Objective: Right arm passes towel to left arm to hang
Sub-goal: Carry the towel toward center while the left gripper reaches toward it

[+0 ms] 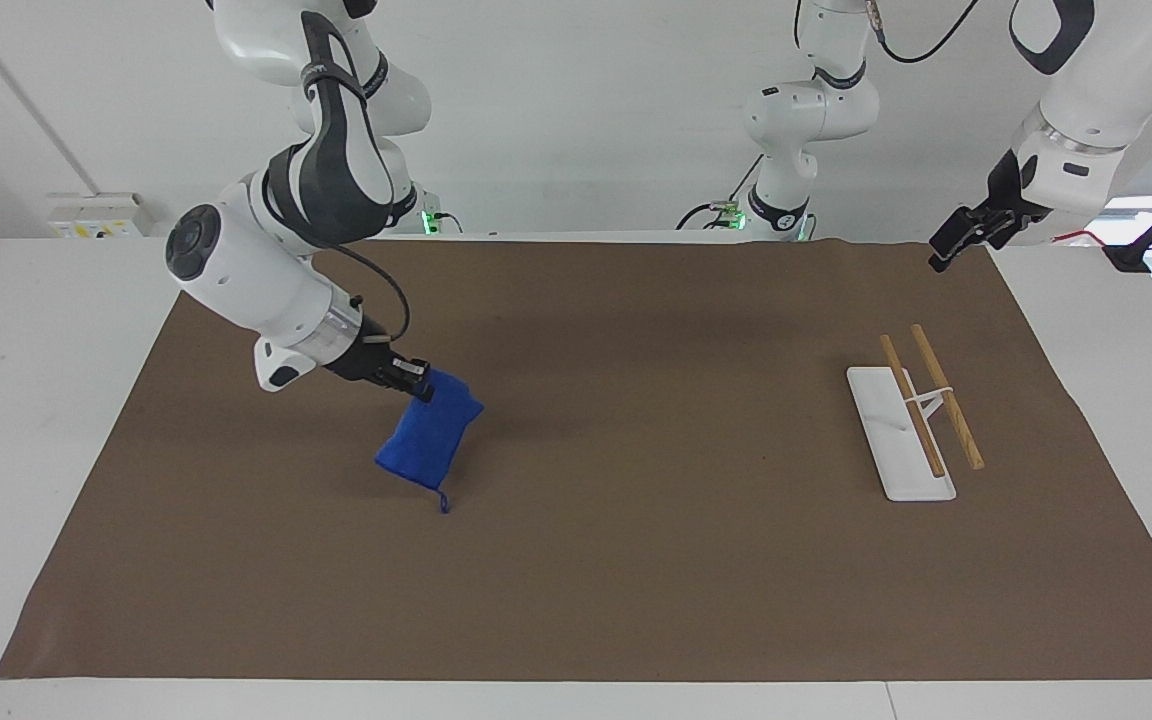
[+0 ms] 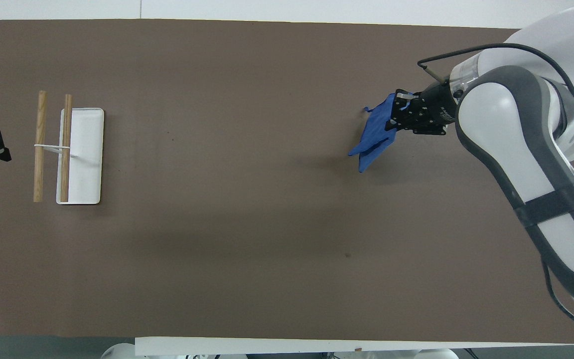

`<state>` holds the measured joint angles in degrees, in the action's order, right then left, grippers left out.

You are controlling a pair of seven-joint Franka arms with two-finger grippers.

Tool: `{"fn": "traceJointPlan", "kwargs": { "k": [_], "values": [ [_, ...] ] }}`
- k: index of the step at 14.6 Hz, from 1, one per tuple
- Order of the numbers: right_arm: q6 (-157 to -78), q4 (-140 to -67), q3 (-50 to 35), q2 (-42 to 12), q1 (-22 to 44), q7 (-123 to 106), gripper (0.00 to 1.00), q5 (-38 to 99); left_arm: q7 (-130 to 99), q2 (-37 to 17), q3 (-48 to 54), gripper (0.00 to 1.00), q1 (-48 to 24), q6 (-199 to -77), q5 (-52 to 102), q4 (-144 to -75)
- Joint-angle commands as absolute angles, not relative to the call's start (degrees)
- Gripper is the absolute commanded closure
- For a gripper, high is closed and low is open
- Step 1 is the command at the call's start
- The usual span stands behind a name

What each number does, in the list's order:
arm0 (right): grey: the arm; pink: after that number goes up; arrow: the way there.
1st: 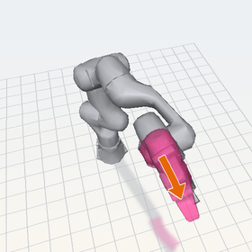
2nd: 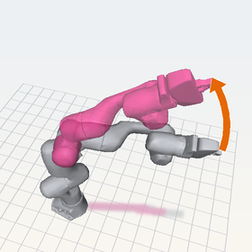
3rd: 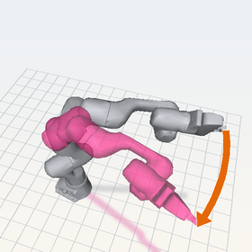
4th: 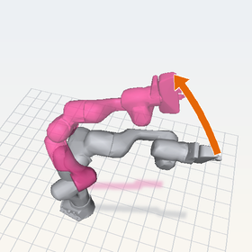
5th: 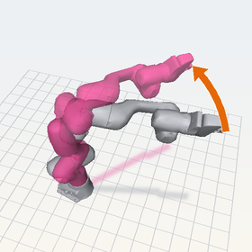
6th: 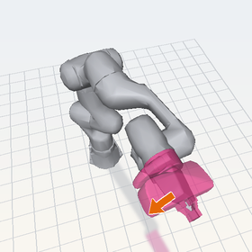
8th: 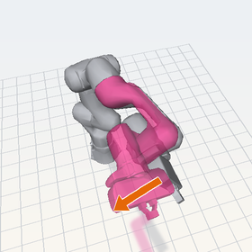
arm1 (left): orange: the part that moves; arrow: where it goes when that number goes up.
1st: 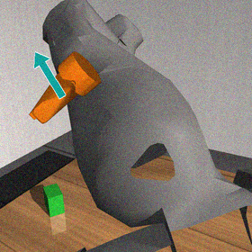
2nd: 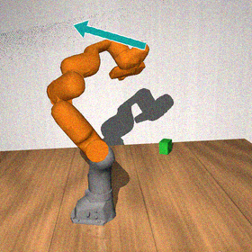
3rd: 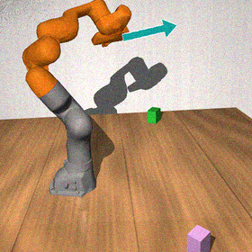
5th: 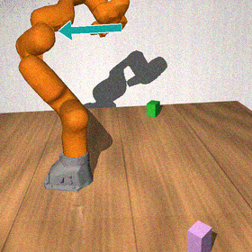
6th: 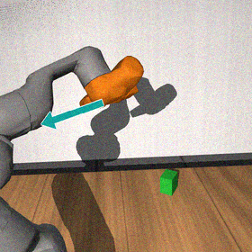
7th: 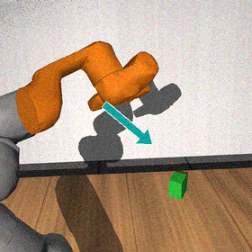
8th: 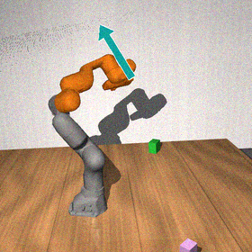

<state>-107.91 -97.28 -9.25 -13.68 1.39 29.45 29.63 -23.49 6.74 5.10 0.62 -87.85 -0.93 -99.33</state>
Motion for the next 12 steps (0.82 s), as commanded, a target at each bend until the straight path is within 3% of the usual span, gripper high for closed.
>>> {"fn": "traceJointPlan", "kwargs": {
  "k": [1,12],
  "values": [
    [-109.76,-96.77,-12.91,-13.71,1.75,41.80,1.00,37.68,-35.29,9.05,5.18,0.00,-4.30,-94.03,-1.67,-105.63],
    [-124.80,-98.79,-13.01,-13.71,13.35,62.93,1.00,50.26,-84.16,0.45,5.27,0.00,-22.32,-113.44,1.14,-107.49]
  ]
}}
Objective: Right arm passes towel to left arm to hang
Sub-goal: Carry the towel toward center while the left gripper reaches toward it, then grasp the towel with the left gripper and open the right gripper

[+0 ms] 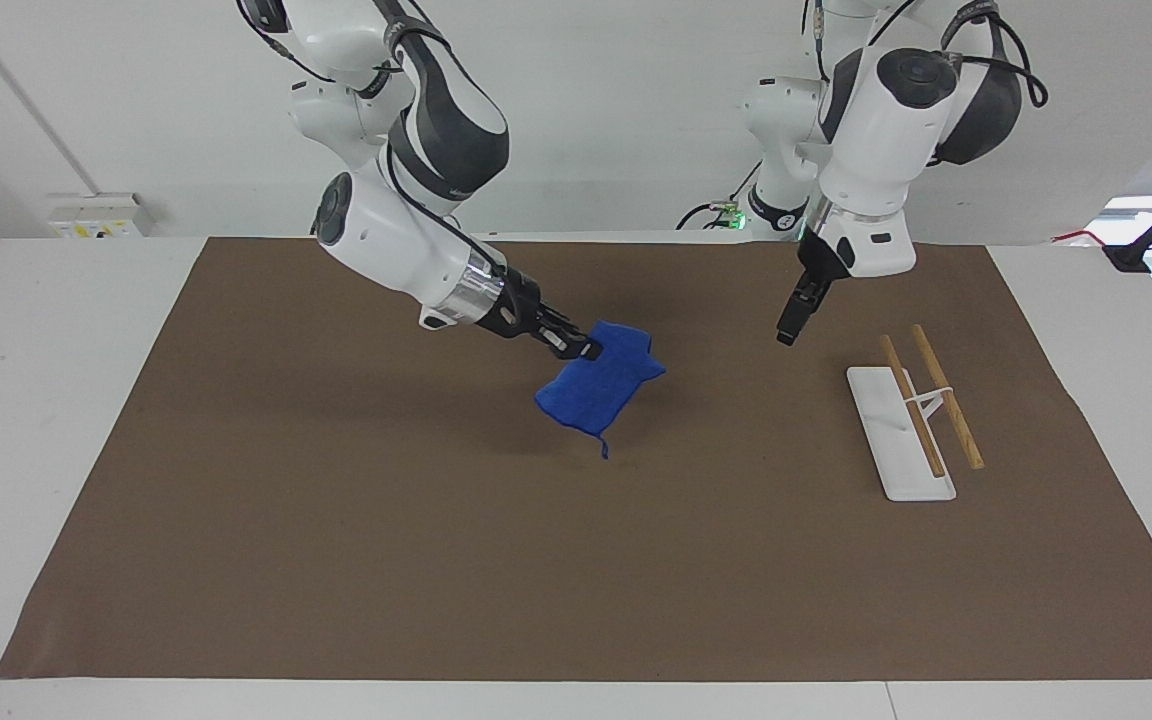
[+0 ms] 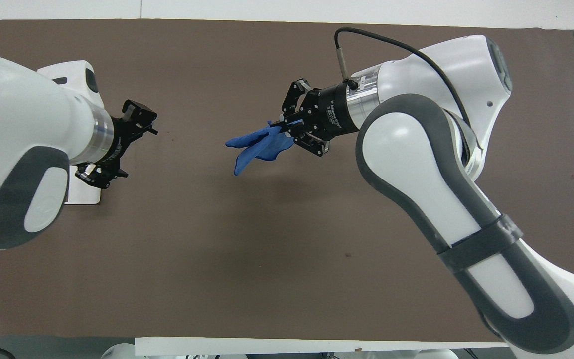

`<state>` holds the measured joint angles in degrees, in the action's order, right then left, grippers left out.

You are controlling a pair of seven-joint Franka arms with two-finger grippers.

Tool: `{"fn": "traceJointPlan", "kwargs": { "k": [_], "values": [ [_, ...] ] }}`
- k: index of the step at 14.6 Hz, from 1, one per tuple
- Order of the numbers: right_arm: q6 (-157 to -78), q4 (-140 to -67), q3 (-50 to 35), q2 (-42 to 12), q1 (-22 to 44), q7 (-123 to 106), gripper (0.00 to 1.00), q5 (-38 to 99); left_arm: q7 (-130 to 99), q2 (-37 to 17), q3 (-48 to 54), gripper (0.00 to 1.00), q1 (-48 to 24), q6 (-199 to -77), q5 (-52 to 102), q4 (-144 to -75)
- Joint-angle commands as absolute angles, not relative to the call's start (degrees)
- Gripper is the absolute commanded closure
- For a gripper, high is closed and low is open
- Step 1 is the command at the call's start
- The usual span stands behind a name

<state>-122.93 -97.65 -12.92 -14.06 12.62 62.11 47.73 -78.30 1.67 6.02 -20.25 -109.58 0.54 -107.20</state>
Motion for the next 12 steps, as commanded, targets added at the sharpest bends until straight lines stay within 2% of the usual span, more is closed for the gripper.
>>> {"fn": "traceJointPlan", "kwargs": {
  "k": [1,10,12],
  "values": [
    [-125.07,-98.79,-13.01,-13.71,13.53,63.54,1.00,51.14,-87.07,-0.43,5.27,0.00,-22.93,-115.21,1.14,-107.40],
    [-127.79,-99.14,-13.01,-13.62,15.64,65.13,1.00,51.33,-92.81,-4.92,5.27,0.02,-28.12,-119.27,1.41,-106.26],
    [-128.32,-99.49,-13.01,-13.62,15.73,65.13,1.00,51.33,-92.99,-5.27,5.27,0.10,-28.56,-119.44,1.41,-106.26]
  ]
}}
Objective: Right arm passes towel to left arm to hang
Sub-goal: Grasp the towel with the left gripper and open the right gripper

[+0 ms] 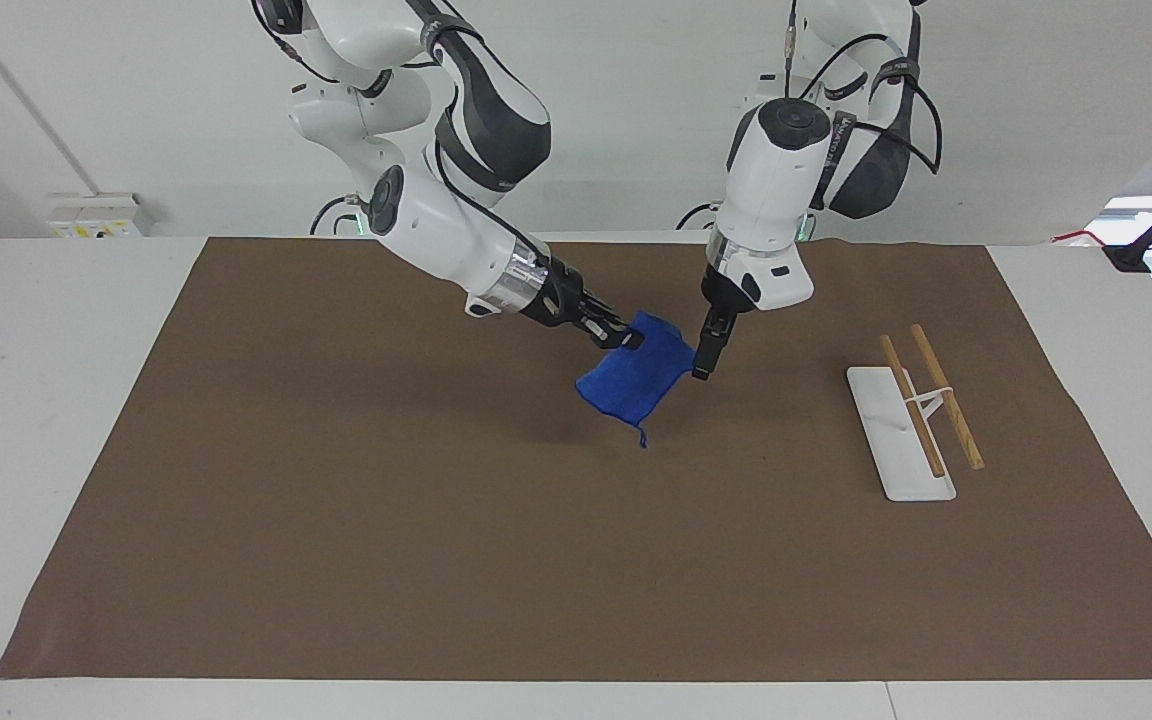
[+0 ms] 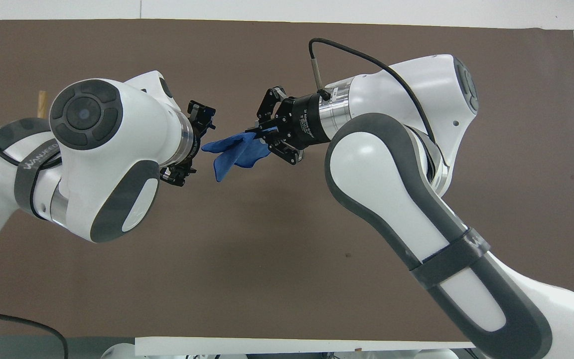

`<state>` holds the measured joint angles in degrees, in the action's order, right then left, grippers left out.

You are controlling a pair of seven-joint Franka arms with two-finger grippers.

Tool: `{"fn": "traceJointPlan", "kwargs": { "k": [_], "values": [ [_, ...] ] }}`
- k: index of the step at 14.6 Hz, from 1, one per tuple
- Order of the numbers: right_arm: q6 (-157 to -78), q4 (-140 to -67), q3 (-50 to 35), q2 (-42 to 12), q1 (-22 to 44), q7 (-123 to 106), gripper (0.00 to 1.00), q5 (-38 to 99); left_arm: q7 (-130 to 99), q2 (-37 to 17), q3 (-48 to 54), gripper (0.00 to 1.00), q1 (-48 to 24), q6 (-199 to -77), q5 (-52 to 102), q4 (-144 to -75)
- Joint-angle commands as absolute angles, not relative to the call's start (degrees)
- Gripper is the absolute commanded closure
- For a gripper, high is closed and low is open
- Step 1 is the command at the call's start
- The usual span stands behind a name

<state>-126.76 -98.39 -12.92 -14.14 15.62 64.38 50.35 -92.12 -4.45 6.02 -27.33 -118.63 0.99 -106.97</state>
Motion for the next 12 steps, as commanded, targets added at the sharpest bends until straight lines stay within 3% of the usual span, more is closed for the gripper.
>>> {"fn": "traceJointPlan", "kwargs": {
  "k": [1,3,4,8,12],
  "values": [
    [-128.76,-99.67,-13.01,-13.54,15.82,65.13,1.00,51.33,-92.99,-5.27,5.27,0.27,-28.65,-119.44,1.41,-106.17],
    [-129.02,-100.02,-13.01,-13.45,15.82,65.13,1.00,51.33,-92.90,-5.89,5.27,0.52,-28.65,-120.41,1.32,-106.26],
    [-128.94,-100.02,-13.01,-13.45,15.82,65.04,1.00,51.33,-92.81,-5.89,5.27,0.60,-28.74,-120.50,1.32,-106.26],
    [-129.02,-100.02,-13.01,-13.45,15.82,65.04,1.00,51.33,-92.64,-5.98,5.27,0.74,-28.74,-121.11,1.32,-106.35],
    [-129.37,-100.02,-13.01,-13.45,15.82,65.04,1.00,51.33,-92.55,-6.15,5.19,0.97,-28.74,-120.85,1.32,-106.44]
  ]
}}
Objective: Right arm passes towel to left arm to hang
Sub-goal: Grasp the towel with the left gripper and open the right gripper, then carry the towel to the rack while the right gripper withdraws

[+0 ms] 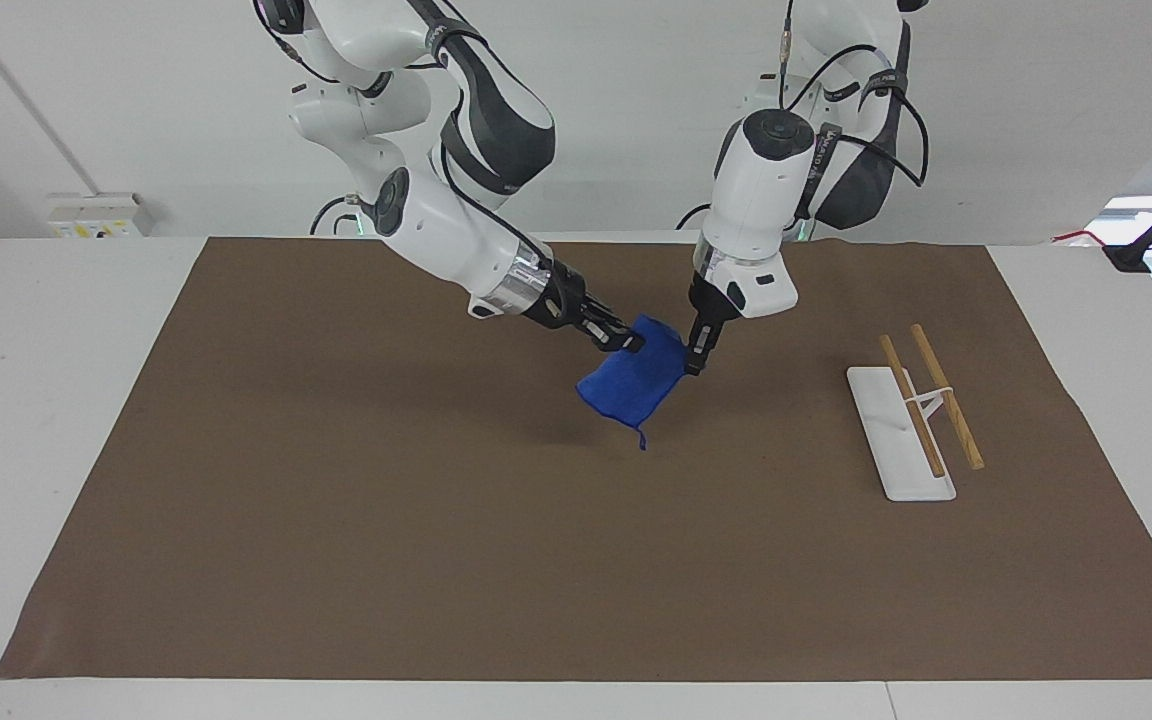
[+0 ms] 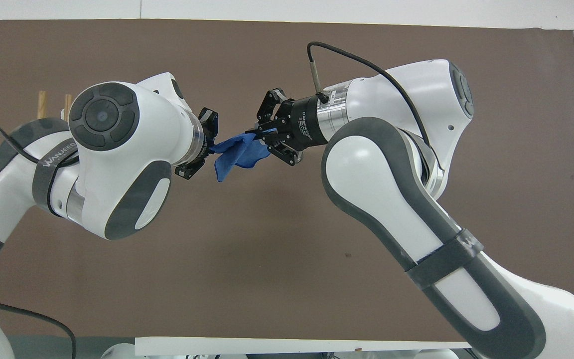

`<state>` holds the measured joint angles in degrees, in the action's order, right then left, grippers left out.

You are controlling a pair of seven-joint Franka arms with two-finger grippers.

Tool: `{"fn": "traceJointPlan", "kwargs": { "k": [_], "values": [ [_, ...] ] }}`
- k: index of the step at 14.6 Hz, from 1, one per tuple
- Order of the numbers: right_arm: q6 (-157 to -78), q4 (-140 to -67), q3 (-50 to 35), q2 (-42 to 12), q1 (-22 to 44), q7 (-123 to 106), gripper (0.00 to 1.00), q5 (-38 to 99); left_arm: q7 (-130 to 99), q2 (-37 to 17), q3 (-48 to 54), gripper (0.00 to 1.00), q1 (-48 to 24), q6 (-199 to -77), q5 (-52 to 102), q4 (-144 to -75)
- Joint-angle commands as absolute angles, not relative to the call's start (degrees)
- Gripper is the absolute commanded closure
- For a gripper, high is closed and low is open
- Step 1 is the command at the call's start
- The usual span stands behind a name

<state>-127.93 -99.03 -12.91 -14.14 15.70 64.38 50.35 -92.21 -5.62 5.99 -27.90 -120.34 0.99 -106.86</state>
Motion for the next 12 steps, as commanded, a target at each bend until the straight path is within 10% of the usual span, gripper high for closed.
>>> {"fn": "traceJointPlan", "kwargs": {
  "k": [1,5,6,8,12],
  "values": [
    [-129.46,-100.11,-13.01,-13.45,15.91,65.04,1.00,51.24,-92.55,-6.15,5.19,0.99,-28.74,-120.76,1.23,-106.44],
    [-129.55,-100.02,-13.01,-13.45,16.61,64.95,0.99,51.24,-92.55,-6.15,5.10,1.00,-28.65,-120.76,0.88,-106.35],
    [-129.64,-100.02,-13.01,-13.45,16.52,64.26,0.80,51.15,-92.55,-6.15,5.10,1.00,-28.57,-120.76,0.88,-106.26],
    [-129.73,-99.76,-12.83,-13.54,16.61,62.77,0.00,49.58,-92.55,-6.15,5.10,1.00,-28.56,-120.24,0.88,-105.74],
    [-129.03,-99.49,-12.48,-13.36,14.51,52.59,0.00,36.52,-92.20,-6.24,5.10,1.00,-28.21,-115.34,0.70,-103.20]
  ]
}}
